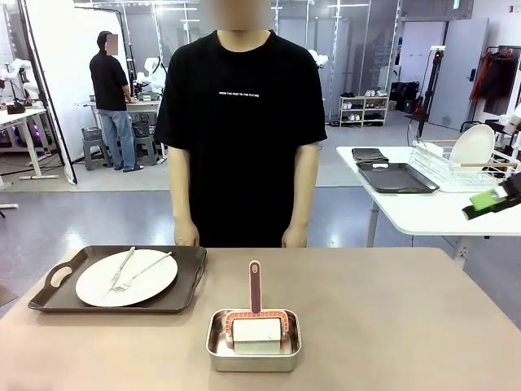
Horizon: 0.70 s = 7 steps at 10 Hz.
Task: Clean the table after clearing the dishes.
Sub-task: Place the Lint Roller back on top of the Airtight Container.
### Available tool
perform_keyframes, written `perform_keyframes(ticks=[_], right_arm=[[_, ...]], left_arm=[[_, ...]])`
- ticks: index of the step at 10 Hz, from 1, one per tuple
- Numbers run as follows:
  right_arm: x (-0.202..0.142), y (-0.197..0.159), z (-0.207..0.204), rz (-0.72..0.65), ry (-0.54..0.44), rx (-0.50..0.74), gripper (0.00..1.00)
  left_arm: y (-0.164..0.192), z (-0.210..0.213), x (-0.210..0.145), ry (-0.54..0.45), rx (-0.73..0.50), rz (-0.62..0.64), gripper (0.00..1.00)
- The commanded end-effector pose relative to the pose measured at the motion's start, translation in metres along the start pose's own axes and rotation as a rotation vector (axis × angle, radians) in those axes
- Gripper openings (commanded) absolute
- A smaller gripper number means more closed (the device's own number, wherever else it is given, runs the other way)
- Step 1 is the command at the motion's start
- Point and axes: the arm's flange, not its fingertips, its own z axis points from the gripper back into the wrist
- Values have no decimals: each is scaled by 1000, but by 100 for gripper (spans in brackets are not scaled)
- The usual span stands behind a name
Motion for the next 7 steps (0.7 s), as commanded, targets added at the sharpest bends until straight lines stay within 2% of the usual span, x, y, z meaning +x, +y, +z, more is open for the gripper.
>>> perform_keyframes(ticks=[1,5,6,7], right_arm=[[-2,-10,7,-11,-58,15,100],[-12,-33,31,-78,-118,61,100],[-4,-43,21,-228,-83,-199,100],[-16,-29,28,-90,-109,28,100]], left_arm=[[0,1,0,-16,-9,-2,100],[0,1,0,-16,-9,-2,100],[0,1,0,-16,-9,-2,100],[0,1,0,-16,-9,-2,100]])
